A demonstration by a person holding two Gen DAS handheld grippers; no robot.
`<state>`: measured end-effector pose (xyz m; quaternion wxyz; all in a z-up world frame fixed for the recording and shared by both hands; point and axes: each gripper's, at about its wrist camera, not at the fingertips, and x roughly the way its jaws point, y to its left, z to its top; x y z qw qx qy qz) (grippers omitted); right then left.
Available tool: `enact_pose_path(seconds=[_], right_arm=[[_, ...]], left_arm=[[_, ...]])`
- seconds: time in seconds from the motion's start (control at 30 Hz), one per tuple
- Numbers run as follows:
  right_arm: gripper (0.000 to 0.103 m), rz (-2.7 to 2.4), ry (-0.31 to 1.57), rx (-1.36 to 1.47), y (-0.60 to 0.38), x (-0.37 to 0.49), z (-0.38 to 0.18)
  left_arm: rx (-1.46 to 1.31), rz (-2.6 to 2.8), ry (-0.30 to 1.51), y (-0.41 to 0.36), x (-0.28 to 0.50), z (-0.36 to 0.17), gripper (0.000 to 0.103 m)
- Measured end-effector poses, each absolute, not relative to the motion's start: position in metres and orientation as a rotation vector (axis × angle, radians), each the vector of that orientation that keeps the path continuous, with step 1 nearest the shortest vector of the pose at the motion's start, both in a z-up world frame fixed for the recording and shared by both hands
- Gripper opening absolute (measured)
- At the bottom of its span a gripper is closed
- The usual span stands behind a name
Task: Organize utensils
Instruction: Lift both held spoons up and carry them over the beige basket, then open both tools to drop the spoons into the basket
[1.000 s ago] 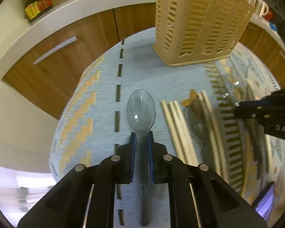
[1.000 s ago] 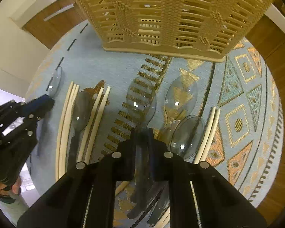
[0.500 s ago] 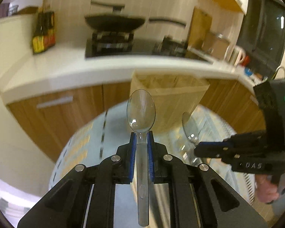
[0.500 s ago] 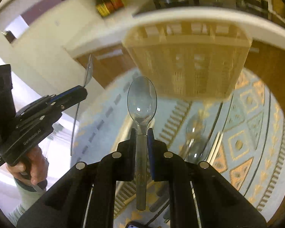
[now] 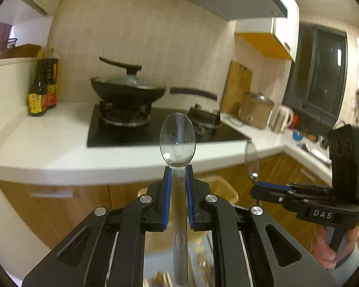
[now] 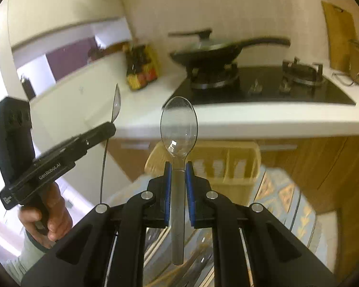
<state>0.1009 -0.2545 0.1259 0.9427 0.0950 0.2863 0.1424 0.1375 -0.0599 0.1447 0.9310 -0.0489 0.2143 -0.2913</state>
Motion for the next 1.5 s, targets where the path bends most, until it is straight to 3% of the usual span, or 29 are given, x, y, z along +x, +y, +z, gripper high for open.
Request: enact_pose_path(seconds=[0.2,0.43,0.83,0.97,1.03,1.1,1.27,1.4,1.5], right_arm=[[0.01,0.186,0.459,0.176,-0.271,0.127,0.142],[0.01,0.064,0.384,0.081,-0.268,0.168,0.118],[0.01,0.024,0.41,0.099,-0.282,0.191,0.068],[0.011,0.041,0.428,0.135,-0.286,0.182,0.067],[0.015,0.048,0.436,0.154,-0.289,0.176,0.066],[0.022,0.051,0.445,0.172,-0.292,0.169,0.065],[0.024,0.057,0.461,0.199,-0.296,0.142,0.067],[0.045,0.059,0.465,0.208,-0.295,0.115,0.073],[0.045,0.058,0.499,0.205,-0.289,0.094,0.073]], left_arm=[[-0.152,-0.582,0.393,-0.07,0.171,0.144,0.01],[-0.19,-0.553,0.338,-0.084,0.204,0.121,0.01],[-0.152,-0.51,0.332,-0.094,0.214,0.077,0.011],[-0.149,-0.512,0.346,-0.089,0.209,0.073,0.018],[-0.146,-0.513,0.349,-0.087,0.205,0.072,0.021],[-0.142,-0.512,0.351,-0.084,0.199,0.073,0.03],[-0.137,-0.509,0.363,-0.072,0.18,0.076,0.036],[-0.156,-0.522,0.381,-0.056,0.161,0.079,0.046],[-0.179,-0.532,0.396,-0.041,0.142,0.079,0.049]])
